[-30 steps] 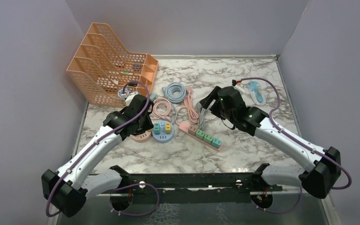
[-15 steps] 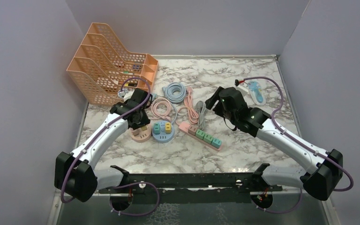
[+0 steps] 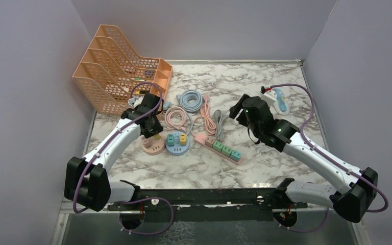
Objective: Insert the plug
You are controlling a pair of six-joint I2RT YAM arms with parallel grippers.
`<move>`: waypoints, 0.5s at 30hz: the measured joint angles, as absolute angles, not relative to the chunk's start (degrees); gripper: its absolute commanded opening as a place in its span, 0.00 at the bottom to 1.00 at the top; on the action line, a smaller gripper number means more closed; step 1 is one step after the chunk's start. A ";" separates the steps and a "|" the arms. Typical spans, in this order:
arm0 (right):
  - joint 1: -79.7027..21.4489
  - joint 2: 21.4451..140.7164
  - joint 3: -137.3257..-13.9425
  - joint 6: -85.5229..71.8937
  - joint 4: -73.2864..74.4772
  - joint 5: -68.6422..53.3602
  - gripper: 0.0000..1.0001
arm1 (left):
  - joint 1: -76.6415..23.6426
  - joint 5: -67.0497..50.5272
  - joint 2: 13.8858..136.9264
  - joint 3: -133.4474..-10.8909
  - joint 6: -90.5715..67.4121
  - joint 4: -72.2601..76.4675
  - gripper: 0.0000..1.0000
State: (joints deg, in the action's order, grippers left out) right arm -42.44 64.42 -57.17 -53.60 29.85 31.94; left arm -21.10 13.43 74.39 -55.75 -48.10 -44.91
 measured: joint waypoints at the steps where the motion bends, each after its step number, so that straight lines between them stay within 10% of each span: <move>1: -42.44 64.42 -56.95 -53.52 29.85 32.08 0.64 | -21.04 13.30 74.43 -55.70 -48.10 -44.66 0.17; 15: -42.44 64.42 -55.75 -52.62 29.82 32.36 0.64 | -20.58 12.23 76.18 -54.33 -49.06 -43.51 0.14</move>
